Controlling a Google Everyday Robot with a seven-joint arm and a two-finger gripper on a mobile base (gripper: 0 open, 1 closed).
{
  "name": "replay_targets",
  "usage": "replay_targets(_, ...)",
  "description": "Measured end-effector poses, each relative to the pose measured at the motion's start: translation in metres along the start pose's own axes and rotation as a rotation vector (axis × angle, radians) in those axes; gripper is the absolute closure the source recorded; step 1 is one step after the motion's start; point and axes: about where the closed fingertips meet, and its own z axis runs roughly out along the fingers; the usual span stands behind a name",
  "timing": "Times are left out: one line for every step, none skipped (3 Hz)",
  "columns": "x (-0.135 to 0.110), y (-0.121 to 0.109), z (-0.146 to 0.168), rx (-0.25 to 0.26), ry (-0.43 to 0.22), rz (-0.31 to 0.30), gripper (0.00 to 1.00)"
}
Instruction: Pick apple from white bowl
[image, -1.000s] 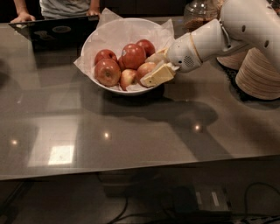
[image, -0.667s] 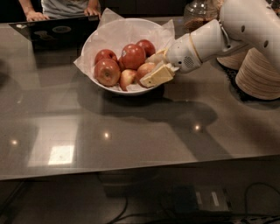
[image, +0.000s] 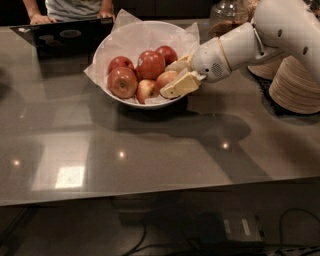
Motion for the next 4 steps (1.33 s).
replay_targets(-0.025,0.001,-0.010,-0.028,-0.091,-0.060,1.00)
replay_targets(-0.058,0.004,-0.027,-0.035,-0.144,-0.140,1.00)
replay_targets(-0.080,0.004,-0.043,-0.012,-0.162,-0.196,1.00)
replay_targets(-0.080,0.004,-0.043,-0.011,-0.162,-0.197,1.00)
